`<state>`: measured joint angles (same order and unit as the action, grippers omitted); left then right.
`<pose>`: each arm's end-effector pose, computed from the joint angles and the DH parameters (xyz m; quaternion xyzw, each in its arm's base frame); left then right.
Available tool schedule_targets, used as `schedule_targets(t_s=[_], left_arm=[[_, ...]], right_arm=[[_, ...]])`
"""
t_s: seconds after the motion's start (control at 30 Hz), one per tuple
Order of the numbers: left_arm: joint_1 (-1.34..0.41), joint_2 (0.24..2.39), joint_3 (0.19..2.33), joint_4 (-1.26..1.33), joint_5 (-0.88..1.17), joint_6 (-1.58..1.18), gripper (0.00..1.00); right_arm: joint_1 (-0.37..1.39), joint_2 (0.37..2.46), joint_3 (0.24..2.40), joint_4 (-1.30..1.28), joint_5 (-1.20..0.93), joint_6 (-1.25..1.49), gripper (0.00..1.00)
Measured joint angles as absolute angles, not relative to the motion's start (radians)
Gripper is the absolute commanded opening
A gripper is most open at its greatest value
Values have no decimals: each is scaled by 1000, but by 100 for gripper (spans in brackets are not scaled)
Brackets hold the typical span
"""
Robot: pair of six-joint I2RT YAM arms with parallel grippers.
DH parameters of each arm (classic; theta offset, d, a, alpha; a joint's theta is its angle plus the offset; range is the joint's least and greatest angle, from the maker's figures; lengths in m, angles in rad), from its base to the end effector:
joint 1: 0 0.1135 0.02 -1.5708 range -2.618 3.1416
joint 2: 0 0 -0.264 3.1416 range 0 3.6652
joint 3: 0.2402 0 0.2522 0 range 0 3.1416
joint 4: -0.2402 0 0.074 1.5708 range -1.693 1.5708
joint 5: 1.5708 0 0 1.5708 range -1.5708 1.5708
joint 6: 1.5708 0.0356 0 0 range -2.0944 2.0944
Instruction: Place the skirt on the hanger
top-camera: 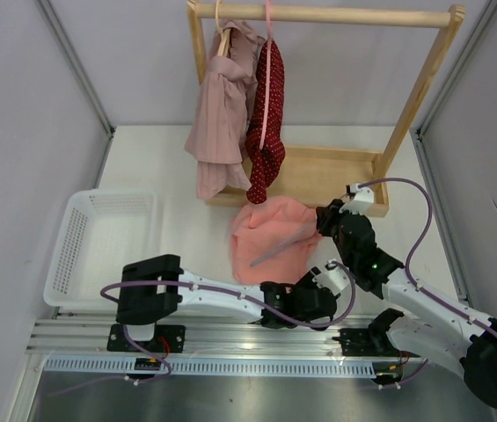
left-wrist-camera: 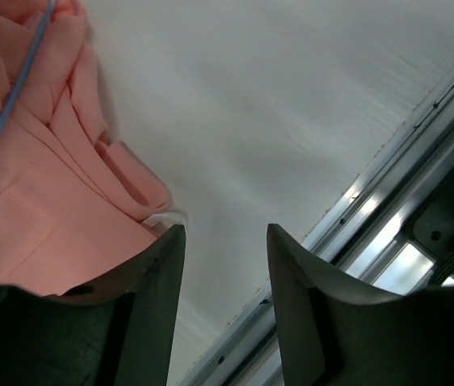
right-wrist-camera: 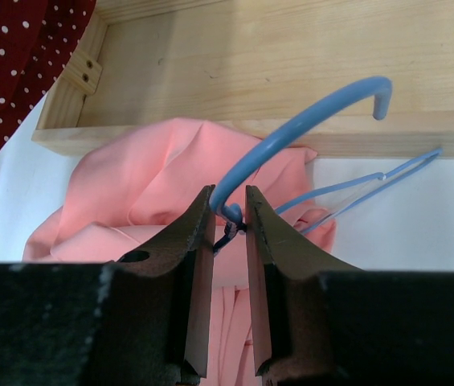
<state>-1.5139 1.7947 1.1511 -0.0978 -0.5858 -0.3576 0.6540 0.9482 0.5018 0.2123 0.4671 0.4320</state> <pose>0.0417 -0.3853 0.2019 0.3814 0.7974 -0.1538 0.4416 0.1810 0.1186 0.2518 0.0580 0.7747 0.1560 0.6100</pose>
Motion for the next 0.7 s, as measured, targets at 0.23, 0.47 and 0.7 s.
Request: schedule_targets(t_s=[0.23,0.47,0.7], left_arm=[[-1490,1842,1185,-189,-536,-385,47],[-1469,1841,1139,-136,-513,-421,49],[-1451,1844,1114,-97,-511,-450,48]], right_arm=[[652,950,503,210,466,438,0],[623,959,526,189,443,463,0],[611,973,547,157,420,479,0]])
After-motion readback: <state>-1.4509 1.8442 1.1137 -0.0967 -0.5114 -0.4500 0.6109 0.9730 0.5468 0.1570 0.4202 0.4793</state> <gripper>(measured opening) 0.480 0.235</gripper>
